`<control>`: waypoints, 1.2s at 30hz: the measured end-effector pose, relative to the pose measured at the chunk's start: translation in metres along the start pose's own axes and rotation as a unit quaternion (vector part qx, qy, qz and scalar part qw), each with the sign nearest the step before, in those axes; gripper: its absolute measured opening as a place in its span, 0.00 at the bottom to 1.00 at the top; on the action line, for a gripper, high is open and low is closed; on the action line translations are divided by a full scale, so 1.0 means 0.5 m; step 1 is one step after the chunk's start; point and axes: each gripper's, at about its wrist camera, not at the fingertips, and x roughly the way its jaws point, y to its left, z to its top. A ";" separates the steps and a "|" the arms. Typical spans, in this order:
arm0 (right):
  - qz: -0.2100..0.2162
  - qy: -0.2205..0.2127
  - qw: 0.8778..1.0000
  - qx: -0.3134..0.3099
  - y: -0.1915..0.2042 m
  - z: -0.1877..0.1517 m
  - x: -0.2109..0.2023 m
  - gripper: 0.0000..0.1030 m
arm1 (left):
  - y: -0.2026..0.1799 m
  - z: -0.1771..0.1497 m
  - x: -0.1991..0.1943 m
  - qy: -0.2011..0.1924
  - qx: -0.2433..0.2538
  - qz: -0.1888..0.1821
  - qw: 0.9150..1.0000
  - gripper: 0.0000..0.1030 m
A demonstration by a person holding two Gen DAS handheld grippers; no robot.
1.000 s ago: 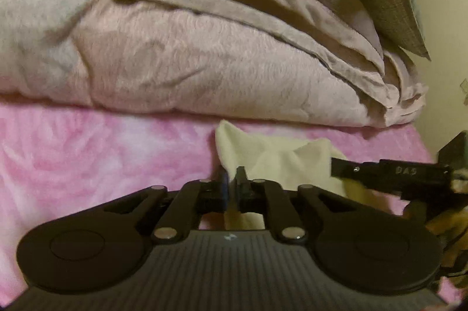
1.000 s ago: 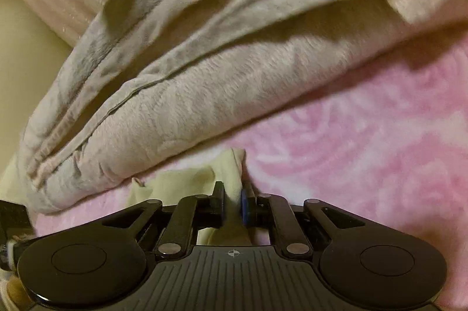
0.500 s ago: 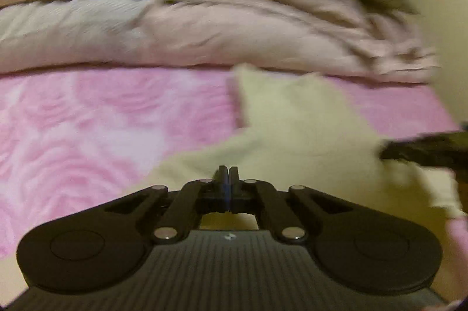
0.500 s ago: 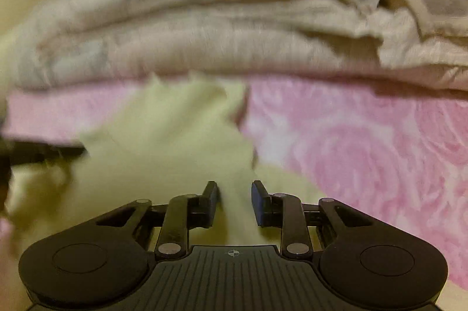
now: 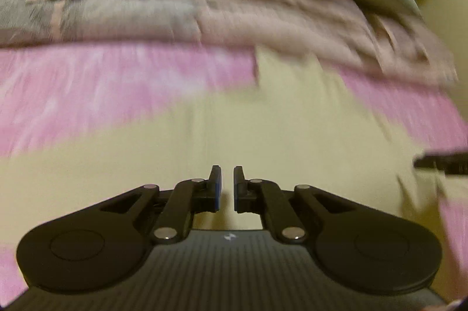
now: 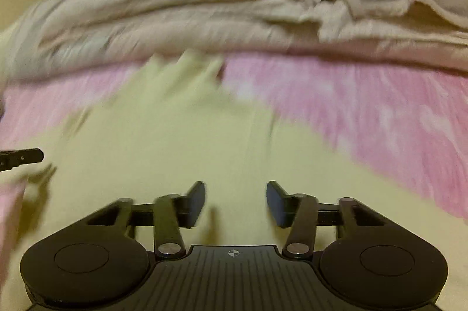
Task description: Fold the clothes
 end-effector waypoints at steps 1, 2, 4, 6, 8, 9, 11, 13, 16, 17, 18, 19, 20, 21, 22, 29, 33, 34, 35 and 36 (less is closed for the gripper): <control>0.000 0.010 1.000 -0.010 0.014 -0.042 -0.023 0.49 | -0.014 -0.045 -0.030 0.011 0.006 0.001 1.000 0.03; 0.001 0.019 1.000 -0.019 0.028 -0.083 -0.046 0.49 | -0.025 -0.085 -0.056 0.022 0.007 0.003 1.000 0.03; 0.001 0.039 0.998 -0.039 0.055 -0.168 -0.092 0.49 | -0.041 -0.170 -0.107 0.043 0.012 0.010 0.999 0.03; -0.008 0.081 0.995 -0.058 0.047 -0.265 -0.136 0.49 | -0.053 -0.254 -0.156 0.064 0.030 0.026 0.997 0.04; -0.010 0.094 0.993 -0.069 0.034 -0.344 -0.194 0.49 | -0.054 -0.321 -0.212 0.068 0.024 0.034 0.997 0.05; -0.011 0.100 0.992 -0.073 0.032 -0.379 -0.223 0.49 | -0.052 -0.349 -0.239 0.071 0.016 0.037 0.997 0.05; -0.030 0.126 0.991 -0.040 0.022 -0.442 -0.273 0.49 | -0.045 -0.393 -0.283 0.078 0.004 0.040 0.996 0.05; -0.047 0.136 0.990 -0.001 0.006 -0.496 -0.321 0.49 | -0.042 -0.433 -0.322 0.094 0.009 0.040 0.995 0.05; -0.085 0.165 0.982 0.023 0.016 -0.551 -0.358 0.49 | -0.030 -0.473 -0.362 0.112 -0.003 0.027 0.993 0.05; -0.099 0.172 0.980 0.034 0.026 -0.560 -0.366 0.49 | -0.023 -0.471 -0.368 0.128 -0.014 0.021 0.991 0.05; -0.112 0.179 0.976 0.046 0.036 -0.568 -0.373 0.49 | -0.017 -0.468 -0.375 0.144 -0.025 0.015 0.989 0.07; -0.123 0.188 0.972 0.073 0.045 -0.567 -0.381 0.49 | -0.012 -0.462 -0.380 0.167 -0.033 0.015 0.985 0.08; -0.132 0.195 0.967 0.101 0.055 -0.566 -0.389 0.49 | -0.010 -0.451 -0.386 0.197 -0.035 0.026 0.979 0.10; -0.133 0.189 0.965 0.126 0.072 -0.561 -0.407 0.49 | -0.008 -0.437 -0.402 0.217 -0.033 0.033 0.975 0.14; -0.133 0.183 0.962 0.151 0.091 -0.554 -0.425 0.50 | -0.007 -0.422 -0.424 0.223 -0.029 0.034 0.974 0.15; -0.067 0.086 0.967 0.232 0.275 -0.455 -0.600 0.95 | -0.013 -0.294 -0.655 0.146 0.001 0.037 0.989 0.40; -0.062 0.057 0.967 0.241 0.351 -0.421 -0.687 0.95 | -0.019 -0.265 -0.763 0.117 0.023 0.057 0.991 0.44; -0.065 0.053 0.966 0.243 0.366 -0.420 -0.708 0.95 | -0.020 -0.261 -0.787 0.111 0.027 0.060 0.992 0.45; -0.069 0.049 0.966 0.246 0.381 -0.418 -0.729 0.96 | -0.021 -0.258 -0.809 0.107 0.030 0.063 0.992 0.46; -0.072 0.047 0.965 0.249 0.392 -0.418 -0.743 0.96 | -0.024 -0.258 -0.828 0.105 0.032 0.063 0.992 0.46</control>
